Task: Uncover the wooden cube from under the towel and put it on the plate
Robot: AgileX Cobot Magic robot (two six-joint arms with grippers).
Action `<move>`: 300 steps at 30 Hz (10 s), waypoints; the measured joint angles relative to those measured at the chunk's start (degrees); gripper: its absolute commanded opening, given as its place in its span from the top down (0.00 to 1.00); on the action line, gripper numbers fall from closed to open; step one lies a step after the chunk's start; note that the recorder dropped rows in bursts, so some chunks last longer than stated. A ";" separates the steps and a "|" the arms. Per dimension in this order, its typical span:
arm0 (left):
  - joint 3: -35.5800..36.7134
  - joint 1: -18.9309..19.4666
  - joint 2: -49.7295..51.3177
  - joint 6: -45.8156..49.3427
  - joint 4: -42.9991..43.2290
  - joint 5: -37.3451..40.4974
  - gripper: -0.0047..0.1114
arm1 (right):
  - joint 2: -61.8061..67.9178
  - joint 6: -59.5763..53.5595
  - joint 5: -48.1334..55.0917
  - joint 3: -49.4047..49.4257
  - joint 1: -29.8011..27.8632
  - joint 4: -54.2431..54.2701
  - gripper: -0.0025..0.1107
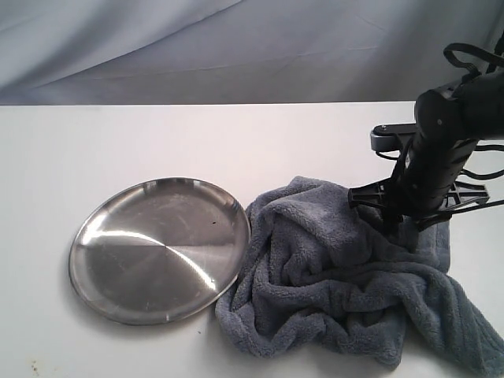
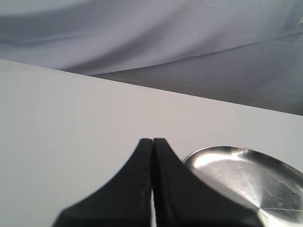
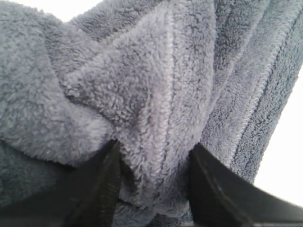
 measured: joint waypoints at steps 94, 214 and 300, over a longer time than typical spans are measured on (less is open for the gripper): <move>0.00 0.00 0.00 0.00 0.00 0.00 0.96 | 3.43 -32.69 6.51 -4.82 36.50 10.62 0.98; 0.00 0.00 0.00 0.00 0.00 0.00 0.96 | -6.71 -14.52 -0.03 3.99 -4.00 -12.66 0.60; 0.00 0.00 0.00 0.00 0.00 0.00 0.96 | -13.97 -29.70 -1.04 0.57 -7.48 6.99 0.98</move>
